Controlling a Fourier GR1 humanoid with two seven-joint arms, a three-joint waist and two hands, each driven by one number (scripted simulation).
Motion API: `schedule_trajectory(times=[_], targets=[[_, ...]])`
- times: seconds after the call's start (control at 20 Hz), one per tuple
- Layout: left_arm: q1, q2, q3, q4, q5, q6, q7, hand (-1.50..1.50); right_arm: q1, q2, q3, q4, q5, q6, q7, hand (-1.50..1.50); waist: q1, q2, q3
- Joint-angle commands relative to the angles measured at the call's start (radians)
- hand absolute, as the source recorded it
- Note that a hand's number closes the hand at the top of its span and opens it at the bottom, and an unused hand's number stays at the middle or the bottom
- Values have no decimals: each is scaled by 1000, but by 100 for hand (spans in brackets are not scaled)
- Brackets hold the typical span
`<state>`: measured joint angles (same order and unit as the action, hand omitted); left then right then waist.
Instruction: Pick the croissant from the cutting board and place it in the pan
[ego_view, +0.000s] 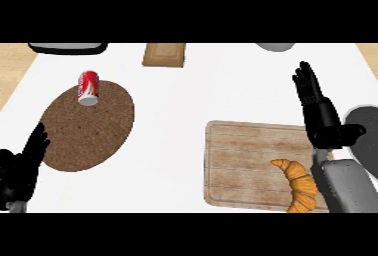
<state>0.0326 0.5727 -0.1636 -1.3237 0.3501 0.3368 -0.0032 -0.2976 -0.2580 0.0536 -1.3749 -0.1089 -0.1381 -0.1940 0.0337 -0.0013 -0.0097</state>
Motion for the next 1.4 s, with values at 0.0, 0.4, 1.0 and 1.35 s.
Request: schedule_trajectory(times=[0.0, 0.4, 1.0, 1.35], targets=[[66, -79, 20, 30, 7, -18, -79, 0, 80, 6, 22, -126, -16, 30, 71, 150, -35, -1, 9], [44, -259, -6, -49, 137, 18, 7, 0, 446, -79, 6, -234, 141, -96, -18, 150, -129, -17, 5], [44, -299, -44, -116, 103, 39, 30, 0, 904, 5, 178, -674, 607, -421, 75, -150, -52, 0, 7], [20, -318, -66, -96, 81, 19, 35, 0, 736, -13, 158, -804, 848, -230, 578, -150, -23, 7, 6]])
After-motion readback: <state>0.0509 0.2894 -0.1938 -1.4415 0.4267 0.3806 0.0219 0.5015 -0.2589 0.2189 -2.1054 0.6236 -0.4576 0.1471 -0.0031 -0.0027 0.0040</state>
